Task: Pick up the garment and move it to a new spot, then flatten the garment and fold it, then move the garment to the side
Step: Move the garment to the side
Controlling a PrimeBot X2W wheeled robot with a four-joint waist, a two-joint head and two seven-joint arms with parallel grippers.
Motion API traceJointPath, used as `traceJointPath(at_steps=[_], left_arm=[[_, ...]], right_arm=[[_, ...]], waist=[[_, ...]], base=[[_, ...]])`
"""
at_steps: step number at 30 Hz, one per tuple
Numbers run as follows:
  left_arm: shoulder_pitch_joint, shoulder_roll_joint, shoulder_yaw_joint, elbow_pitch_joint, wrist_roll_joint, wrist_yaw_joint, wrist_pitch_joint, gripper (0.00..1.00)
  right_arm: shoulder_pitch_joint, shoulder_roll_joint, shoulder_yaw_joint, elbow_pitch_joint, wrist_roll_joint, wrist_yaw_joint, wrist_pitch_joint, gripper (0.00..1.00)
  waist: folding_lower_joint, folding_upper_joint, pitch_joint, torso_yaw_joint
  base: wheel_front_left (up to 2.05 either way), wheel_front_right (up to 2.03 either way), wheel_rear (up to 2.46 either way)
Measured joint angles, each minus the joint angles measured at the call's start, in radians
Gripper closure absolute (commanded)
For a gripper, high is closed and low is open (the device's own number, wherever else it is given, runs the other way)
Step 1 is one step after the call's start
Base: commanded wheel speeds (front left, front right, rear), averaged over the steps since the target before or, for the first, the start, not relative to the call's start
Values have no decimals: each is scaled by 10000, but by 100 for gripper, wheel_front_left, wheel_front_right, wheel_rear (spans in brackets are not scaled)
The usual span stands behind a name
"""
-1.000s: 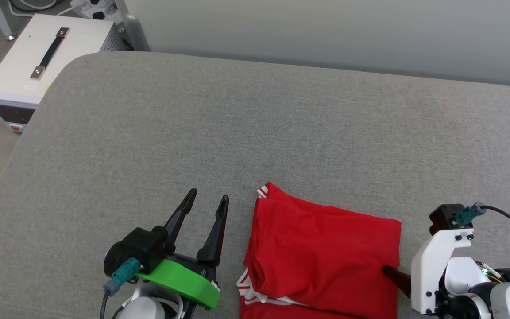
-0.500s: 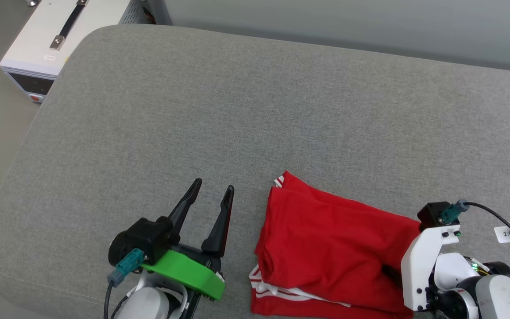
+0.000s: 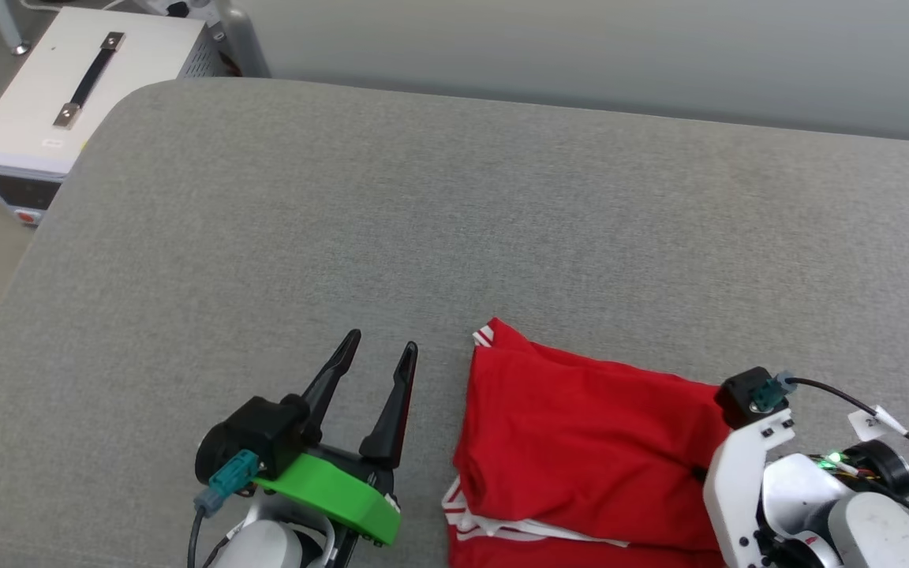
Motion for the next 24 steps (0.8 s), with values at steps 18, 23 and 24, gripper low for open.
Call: traceJointPath(at_steps=[18, 23, 24], left_arm=[[-718, 75, -1831, 113, -98, 0, 0, 0], [-1282, 182, -2130, 19, -35, 0, -2, 0], [-1445, 234, -2142, -17, 23, 0, -2, 0]], right_arm=[[-1509, -6815, 2732, 165, 765, -2, -2452, 100], [-2299, -7035, 2648, 817, 353, 0, -3419, 100], [-2510, -7028, 2562, 1034, 313, 0, -3641, 100]], waist=[[0, 0, 300, -2689], [0, 0, 920, -3175], [0, 0, 1097, -3266]], base=[[0, 0, 0], [0, 0, 0], [0, 0, 0]])
